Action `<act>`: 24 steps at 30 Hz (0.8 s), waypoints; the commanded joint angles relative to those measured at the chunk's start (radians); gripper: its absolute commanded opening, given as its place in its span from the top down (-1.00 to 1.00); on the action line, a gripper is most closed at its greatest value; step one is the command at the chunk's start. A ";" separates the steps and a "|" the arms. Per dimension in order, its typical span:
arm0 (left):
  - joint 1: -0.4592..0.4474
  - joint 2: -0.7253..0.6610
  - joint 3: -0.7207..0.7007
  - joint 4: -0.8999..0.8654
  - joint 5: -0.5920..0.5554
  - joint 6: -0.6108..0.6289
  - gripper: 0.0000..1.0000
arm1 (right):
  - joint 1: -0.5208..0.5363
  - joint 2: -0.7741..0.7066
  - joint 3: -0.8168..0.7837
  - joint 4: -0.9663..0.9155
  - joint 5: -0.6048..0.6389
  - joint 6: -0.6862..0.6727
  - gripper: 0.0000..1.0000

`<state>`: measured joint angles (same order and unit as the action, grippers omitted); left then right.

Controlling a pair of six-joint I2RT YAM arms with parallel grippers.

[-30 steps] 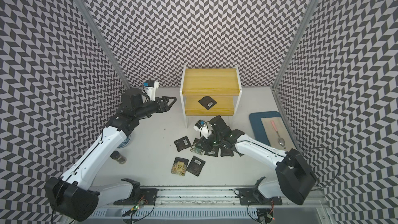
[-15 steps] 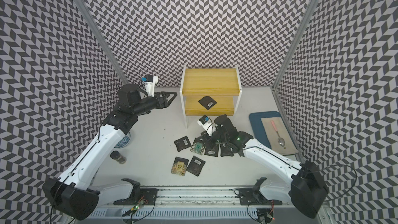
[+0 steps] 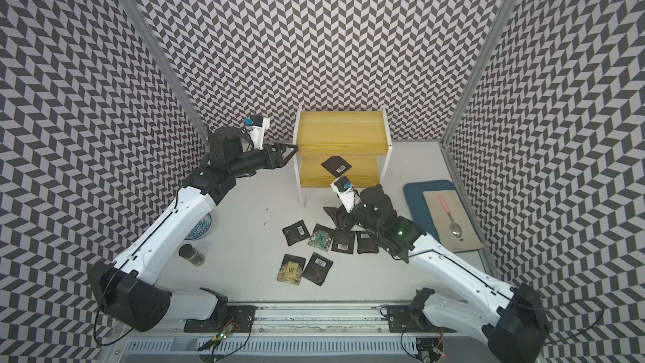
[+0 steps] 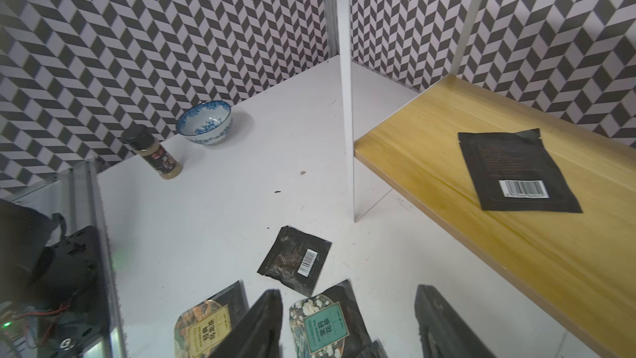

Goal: Remove the tea bags from the shelf
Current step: Place the tea bag at the center of the board.

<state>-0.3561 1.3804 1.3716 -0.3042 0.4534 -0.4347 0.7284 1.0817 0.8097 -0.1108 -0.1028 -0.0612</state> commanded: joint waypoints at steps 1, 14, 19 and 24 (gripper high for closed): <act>-0.005 0.005 0.027 0.000 -0.020 0.024 -0.38 | -0.002 0.007 -0.014 0.103 0.105 -0.064 -0.39; -0.005 0.008 0.020 0.000 -0.029 0.037 -0.34 | -0.001 0.059 -0.153 0.346 0.176 -0.402 -0.69; -0.005 0.008 0.020 0.003 -0.029 0.037 -0.34 | -0.016 0.139 -0.085 0.300 0.163 -0.437 -0.74; -0.004 0.004 0.012 0.007 -0.031 0.036 -0.34 | -0.030 0.203 -0.065 0.322 0.136 -0.476 -0.75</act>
<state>-0.3599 1.3869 1.3716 -0.3073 0.4385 -0.4126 0.7086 1.2671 0.7212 0.1520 0.0486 -0.4923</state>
